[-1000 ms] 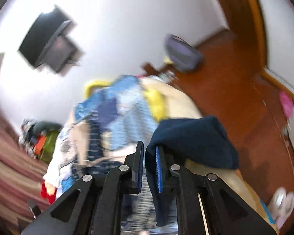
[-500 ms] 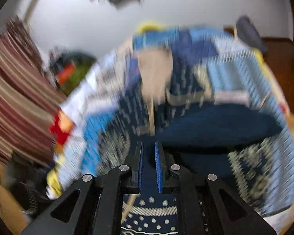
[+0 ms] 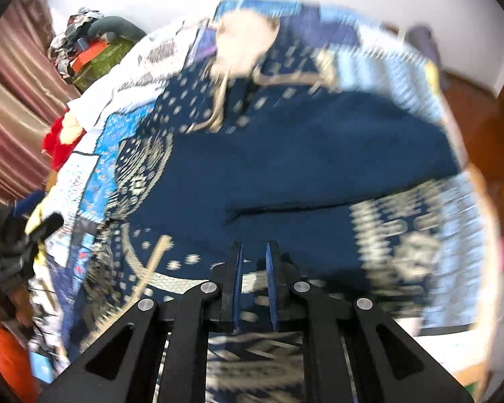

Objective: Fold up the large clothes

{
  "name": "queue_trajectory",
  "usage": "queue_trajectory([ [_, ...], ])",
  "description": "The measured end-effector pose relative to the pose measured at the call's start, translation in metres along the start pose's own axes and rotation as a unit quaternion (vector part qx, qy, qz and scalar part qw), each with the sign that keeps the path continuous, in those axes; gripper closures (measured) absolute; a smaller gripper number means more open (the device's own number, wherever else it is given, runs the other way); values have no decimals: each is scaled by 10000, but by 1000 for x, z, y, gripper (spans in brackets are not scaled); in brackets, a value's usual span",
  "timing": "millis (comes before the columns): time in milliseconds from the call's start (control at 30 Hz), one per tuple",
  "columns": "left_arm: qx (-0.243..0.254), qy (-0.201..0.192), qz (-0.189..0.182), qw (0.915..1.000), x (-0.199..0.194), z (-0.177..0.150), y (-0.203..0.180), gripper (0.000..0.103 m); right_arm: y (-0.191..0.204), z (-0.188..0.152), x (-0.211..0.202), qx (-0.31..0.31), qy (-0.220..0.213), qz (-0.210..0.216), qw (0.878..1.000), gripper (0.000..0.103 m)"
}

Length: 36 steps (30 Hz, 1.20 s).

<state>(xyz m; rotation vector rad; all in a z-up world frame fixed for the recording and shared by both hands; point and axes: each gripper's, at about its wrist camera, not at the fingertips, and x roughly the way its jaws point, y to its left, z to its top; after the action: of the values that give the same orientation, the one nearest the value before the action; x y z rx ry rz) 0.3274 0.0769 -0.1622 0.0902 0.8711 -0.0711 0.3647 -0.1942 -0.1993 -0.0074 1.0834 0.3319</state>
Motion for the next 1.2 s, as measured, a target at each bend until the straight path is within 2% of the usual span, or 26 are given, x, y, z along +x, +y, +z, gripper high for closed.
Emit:
queue_trajectory([
  [167, 239, 89, -631, 9977, 15, 45, -56, 13, -49, 4, -31, 75, -496, -686, 9964, 93],
  [233, 317, 207, -859, 9956, 28, 60, -83, 13, -72, 2, -26, 60, -308, -968, 9948, 93],
  [333, 583, 367, -1042, 9922, 48, 75, -123, 13, -94, -10, 16, -80, 359, -1310, 9907, 93],
  [367, 698, 422, -1080, 9908, 55, 78, -136, 13, -99, -17, 27, -192, 435, -1360, 9896, 93],
  [433, 976, 536, -1105, 9876, 70, 81, -164, 13, -101, -25, 22, -413, 95, -1333, 9902, 93],
  [533, 1404, 647, -1092, 9819, 87, 84, -200, 13, -101, -32, 20, -639, -10, -1730, 9828, 93],
  [700, 1970, 655, -939, 9737, 110, 84, -246, 13, -119, -34, 13, -401, -120, -1591, 9864, 93],
  [867, 2261, 749, -670, 9689, 139, 80, -269, 13, -129, -42, 9, -219, -170, -1525, 9879, 93],
  [933, 2259, 551, -723, 9699, 138, 79, -271, 27, -131, -44, 8, -172, -165, -1547, 9877, 93],
  [967, 2250, 491, -763, 9701, 136, 80, -271, 44, -132, -44, 7, -140, -156, -1562, 9875, 93],
  [1000, 2208, 438, -711, 9717, 132, 82, -271, 69, -133, -45, 5, -107, -143, -1562, 9876, 93],
  [1067, 2164, 358, -461, 9746, 126, 85, -270, 97, -136, -44, 2, 30, -92, -1510, 9885, 93],
  [1100, 2123, 266, -356, 9762, 122, 89, -267, 97, -138, -41, 0, 155, -33, -1436, 9895, 93],
  [1200, 1789, 9, -469, 9827, 100, 105, -239, 97, -145, -34, -12, 494, 22, -1028, 9935, 93],
])
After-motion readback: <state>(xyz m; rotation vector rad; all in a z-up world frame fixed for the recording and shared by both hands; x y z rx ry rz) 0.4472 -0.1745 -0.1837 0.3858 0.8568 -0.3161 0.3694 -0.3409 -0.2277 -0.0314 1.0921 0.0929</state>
